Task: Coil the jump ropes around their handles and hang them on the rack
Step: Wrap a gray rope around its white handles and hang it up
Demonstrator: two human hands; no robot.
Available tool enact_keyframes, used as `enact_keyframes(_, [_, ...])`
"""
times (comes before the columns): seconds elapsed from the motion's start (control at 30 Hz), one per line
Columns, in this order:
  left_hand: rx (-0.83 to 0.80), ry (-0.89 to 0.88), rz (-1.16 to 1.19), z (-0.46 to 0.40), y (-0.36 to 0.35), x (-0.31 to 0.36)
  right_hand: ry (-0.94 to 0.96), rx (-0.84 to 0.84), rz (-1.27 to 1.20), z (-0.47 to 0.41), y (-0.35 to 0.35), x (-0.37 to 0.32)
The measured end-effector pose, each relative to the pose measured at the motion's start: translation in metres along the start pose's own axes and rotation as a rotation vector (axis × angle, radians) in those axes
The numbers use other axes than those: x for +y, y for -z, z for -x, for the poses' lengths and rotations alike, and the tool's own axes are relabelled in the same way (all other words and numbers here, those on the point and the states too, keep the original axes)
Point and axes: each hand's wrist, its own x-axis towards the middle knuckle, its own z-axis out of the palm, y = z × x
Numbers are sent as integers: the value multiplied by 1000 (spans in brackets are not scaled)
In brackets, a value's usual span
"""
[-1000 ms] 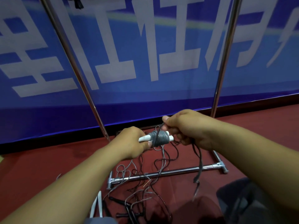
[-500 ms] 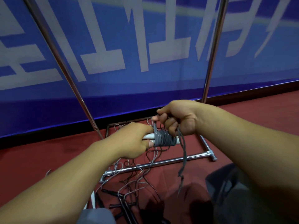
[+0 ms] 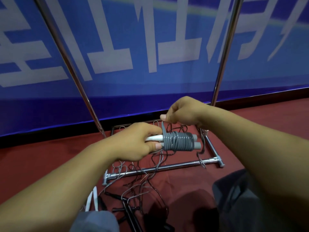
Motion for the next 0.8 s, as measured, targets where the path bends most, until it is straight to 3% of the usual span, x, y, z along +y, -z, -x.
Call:
enact_keyframes(0.17, [61,-28,178,5,7,1,49,-20,-61,-4,7,3])
enact_keyframes(0.37, [128,-46,469,7,10,10,35,-158,-240,-5,18,-1])
enact_keyframes(0.8, [336,32,802,9,14,18,101,-82,-337,-6,10,-1])
